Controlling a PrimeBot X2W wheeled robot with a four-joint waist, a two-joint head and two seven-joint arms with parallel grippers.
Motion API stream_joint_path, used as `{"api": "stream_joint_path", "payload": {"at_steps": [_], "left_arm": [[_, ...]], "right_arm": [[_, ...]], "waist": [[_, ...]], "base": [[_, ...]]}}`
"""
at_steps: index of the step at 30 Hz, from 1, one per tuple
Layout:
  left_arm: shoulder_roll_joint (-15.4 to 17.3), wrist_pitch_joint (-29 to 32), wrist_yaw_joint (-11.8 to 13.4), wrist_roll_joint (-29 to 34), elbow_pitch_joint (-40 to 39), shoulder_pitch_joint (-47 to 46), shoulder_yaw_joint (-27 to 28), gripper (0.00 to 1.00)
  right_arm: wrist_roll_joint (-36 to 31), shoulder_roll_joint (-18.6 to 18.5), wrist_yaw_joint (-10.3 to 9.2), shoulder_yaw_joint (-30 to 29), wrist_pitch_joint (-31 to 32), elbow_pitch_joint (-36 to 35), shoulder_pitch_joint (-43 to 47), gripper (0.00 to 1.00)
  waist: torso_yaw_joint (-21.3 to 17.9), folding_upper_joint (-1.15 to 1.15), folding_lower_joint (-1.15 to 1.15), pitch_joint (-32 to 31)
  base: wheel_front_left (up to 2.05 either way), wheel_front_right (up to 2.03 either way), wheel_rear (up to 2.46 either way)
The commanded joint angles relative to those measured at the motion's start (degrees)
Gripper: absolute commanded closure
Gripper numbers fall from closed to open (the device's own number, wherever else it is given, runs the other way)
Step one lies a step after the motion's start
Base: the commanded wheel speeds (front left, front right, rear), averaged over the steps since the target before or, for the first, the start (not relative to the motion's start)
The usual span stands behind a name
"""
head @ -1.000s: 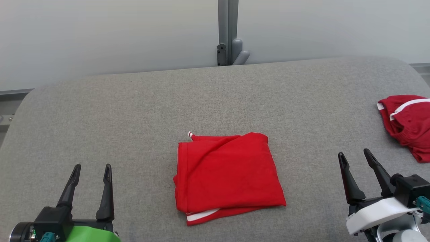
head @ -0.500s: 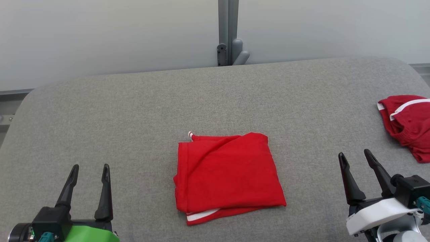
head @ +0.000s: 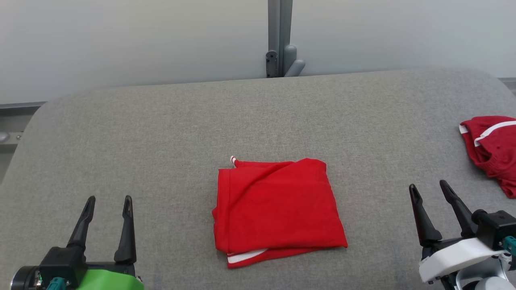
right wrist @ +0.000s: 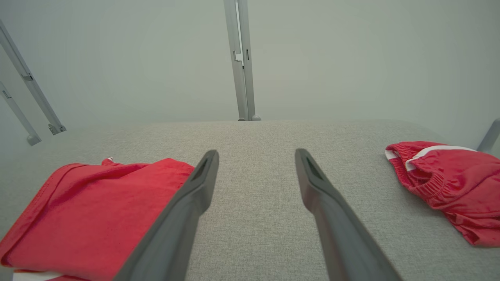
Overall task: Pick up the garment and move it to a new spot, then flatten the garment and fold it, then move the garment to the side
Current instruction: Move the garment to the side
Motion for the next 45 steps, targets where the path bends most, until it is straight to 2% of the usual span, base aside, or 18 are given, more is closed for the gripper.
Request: {"api": "stream_joint_path", "payload": {"at_steps": [1,7,18,30,31,32,33,39,45], "left_arm": [[0.4,-0.3,0.3,-0.1,0.0,-0.7,-0.1,0.0],[0.3,-1.0,-0.2,0.0,-0.5,-3.5,-0.7,0.0],[-1.2,-4.6,-1.8,-0.2,2.9,-11.8,-2.8,0.0],[-2.4,-6.5,-2.5,0.2,5.6,-16.1,-4.1,0.0],[-2.5,-6.6,-2.6,0.3,5.6,-16.2,-4.1,0.0],[-2.6,-6.5,-2.6,0.3,5.6,-16.4,-4.2,0.0],[-2.6,-6.6,-2.6,0.3,5.7,-16.5,-4.1,0.0],[-2.1,-6.9,-2.6,0.4,5.8,-16.7,-3.4,0.0],[-1.3,-7.0,-2.3,1.1,4.1,-16.5,-2.8,0.0]], "right_arm": [[0.3,-0.2,0.0,-0.4,-0.3,0.2,-0.1,0.0],[0.6,-0.5,0.0,1.1,0.7,1.4,-2.4,0.0],[4.4,-1.3,0.0,9.4,0.9,13.6,-10.9,0.0],[9.8,-1.9,-0.01,15.3,3.8,25.9,-16.5,0.0],[10.3,-2.0,-0.01,15.8,3.7,26.4,-16.7,0.52],[10.7,-2.2,-0.01,16.1,3.6,26.9,-16.9,0.92],[11.1,-2.4,-0.01,16.5,3.3,27.1,-17.1,1.0],[10.8,-4.5,-0.06,17.9,1.2,25.6,-17.6,1.0],[8.6,-7.6,-0.06,17.5,0.2,20.7,-16.5,1.0]], "waist": [[0.4,0.0,0.0,0.1],[3.1,0.0,0.0,2.9],[10.0,0.0,0.0,11.2],[12.8,0.0,0.0,14.2],[12.9,0.0,0.0,14.3],[13.0,0.0,0.0,14.3],[13.0,0.0,0.0,14.4],[11.6,0.0,0.0,14.2],[7.1,0.0,0.0,14.7]], "base": [[0.0,0.0,0.0],[0.0,0.0,0.0],[0.0,0.0,0.0],[0.0,0.0,0.0],[0.0,0.0,0.0],[0.0,0.0,0.0],[0.0,0.0,0.0],[0.0,0.0,0.0],[0.0,0.0,0.0]]}}
